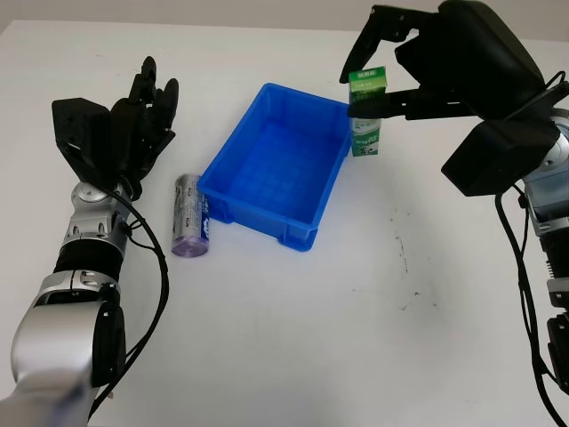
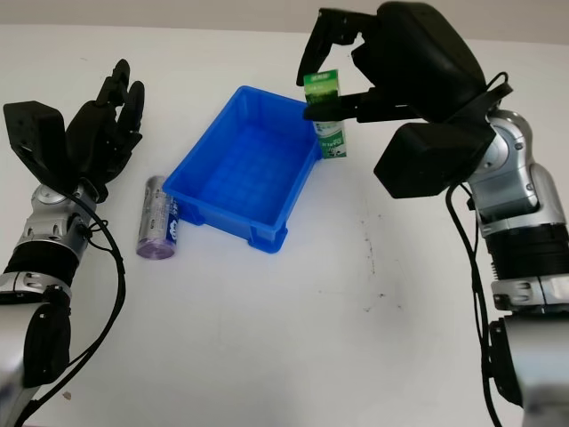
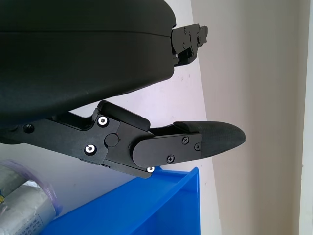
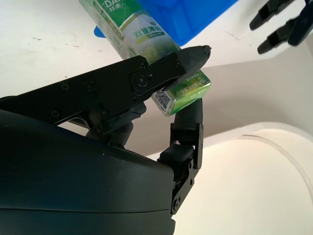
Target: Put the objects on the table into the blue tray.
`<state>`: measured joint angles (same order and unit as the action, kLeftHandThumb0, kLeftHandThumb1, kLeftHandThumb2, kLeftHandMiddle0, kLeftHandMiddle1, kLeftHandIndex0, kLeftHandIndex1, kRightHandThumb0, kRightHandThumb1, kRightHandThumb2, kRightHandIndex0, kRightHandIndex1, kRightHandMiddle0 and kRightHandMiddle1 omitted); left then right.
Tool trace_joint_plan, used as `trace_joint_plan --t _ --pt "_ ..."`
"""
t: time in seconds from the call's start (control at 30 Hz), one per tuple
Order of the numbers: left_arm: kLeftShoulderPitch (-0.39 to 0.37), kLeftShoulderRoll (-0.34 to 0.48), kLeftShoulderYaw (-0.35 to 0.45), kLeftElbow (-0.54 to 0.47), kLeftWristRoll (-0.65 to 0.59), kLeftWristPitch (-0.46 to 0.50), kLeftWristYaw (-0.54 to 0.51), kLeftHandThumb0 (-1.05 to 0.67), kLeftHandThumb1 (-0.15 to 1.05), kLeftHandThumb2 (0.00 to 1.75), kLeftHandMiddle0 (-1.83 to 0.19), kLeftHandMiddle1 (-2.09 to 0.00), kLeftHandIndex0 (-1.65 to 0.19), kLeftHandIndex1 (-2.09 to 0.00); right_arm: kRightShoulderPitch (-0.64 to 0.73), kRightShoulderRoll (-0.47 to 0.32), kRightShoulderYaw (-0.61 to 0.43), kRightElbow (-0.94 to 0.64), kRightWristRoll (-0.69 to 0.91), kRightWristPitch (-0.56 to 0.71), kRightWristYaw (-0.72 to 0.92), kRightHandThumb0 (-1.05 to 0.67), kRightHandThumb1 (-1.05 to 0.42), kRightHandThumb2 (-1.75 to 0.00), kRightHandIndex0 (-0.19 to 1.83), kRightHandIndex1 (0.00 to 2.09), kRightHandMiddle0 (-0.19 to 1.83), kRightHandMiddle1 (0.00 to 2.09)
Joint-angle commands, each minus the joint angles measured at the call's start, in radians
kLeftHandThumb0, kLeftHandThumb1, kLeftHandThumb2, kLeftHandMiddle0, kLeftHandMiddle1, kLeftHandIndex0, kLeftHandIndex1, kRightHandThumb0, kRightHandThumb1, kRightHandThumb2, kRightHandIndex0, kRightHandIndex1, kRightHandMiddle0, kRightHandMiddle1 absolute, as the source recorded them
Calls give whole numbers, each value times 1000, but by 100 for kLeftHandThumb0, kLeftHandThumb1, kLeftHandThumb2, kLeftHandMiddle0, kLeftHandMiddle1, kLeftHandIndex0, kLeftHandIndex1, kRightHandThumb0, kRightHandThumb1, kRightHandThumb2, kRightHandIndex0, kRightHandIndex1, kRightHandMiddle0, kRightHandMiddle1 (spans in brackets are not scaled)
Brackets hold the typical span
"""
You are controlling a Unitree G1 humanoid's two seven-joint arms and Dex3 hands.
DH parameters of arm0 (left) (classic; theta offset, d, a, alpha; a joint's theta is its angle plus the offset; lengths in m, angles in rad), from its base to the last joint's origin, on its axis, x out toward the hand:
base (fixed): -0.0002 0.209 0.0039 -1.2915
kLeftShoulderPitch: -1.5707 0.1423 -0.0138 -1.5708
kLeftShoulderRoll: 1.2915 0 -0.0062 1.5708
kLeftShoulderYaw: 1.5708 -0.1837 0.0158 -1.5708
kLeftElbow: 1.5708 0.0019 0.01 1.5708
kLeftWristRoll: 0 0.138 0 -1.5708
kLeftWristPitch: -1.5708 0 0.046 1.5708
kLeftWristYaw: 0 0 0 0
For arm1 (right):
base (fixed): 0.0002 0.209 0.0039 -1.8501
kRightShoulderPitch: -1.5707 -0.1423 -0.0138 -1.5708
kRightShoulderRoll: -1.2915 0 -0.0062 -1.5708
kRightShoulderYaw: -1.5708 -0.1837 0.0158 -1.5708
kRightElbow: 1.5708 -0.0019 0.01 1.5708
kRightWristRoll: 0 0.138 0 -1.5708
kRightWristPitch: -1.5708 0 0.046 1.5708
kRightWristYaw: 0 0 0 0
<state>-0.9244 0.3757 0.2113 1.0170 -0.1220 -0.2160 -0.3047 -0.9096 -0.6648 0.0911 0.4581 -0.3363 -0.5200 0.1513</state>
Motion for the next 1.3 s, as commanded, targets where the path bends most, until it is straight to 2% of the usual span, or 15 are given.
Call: trace_joint_plan --t 0.0,0.4,0.53,0.63,0.73,0.8,0.83,0.87,0.9,0.97,1.0,1.07,1.27 --pt "-20 -3 6 4 -7 -2 2 -70 105 52 19 0 19 0 -38 12 -15 19 3 -24 -17 -35 -105 -8 127 209 106 209" --pt "-5 -13 3 -15 -3 -2 18 -71 105 52 19 0 19 0 -240 96 4 290 -88 -159 -261 -39 -105 -21 138 209 118 209" --pt "3 -13 -1 -18 5 -8 32 -69 105 54 19 0 19 0 -286 108 27 385 -139 -222 -351 -38 -105 -21 135 209 111 209" --pt "7 -13 -1 -26 4 -5 37 -70 105 53 19 0 19 0 -306 117 40 432 -157 -239 -380 -38 -105 -22 130 209 103 209" --pt "8 -11 -1 -25 4 -7 40 -70 105 53 19 0 19 0 -314 109 74 456 -173 -223 -327 -45 -105 -19 120 209 96 209" --pt "10 -9 -2 -26 5 -6 40 -70 105 52 19 0 19 0 -310 93 105 438 -175 -170 -199 -53 -103 -11 95 209 76 209" --pt "11 -8 -2 -27 6 -7 40 -70 105 53 19 0 19 0 -307 75 128 418 -180 -134 -102 -57 -103 -9 68 202 53 201" --pt "11 -8 -3 -27 6 -8 40 -71 105 52 19 0 19 0 -303 53 159 390 -194 -99 14 -66 -104 -11 30 168 24 167" --pt "11 -8 -3 -27 6 -9 40 -71 105 52 19 0 19 0 -300 39 179 367 -202 -74 93 -71 -104 -14 18 123 15 124" --pt "11 -9 -3 -29 7 -8 41 -72 105 52 19 0 19 0 -285 27 194 319 -192 -28 221 -77 -105 -16 13 57 14 58" --pt "11 -11 -1 -28 3 -8 39 -71 105 52 19 0 19 0 -271 25 196 295 -185 -8 264 -78 -105 -18 11 38 14 40" --pt "10 -13 2 -27 -1 -8 36 -68 105 54 19 0 19 0 -245 25 192 254 -168 25 320 -79 -105 -21 -3 13 5 17" --pt "11 -16 -6 -25 5 -11 30 -66 105 57 19 0 19 0 -200 32 163 194 -110 61 358 -83 -105 -25 -18 2 -10 3"
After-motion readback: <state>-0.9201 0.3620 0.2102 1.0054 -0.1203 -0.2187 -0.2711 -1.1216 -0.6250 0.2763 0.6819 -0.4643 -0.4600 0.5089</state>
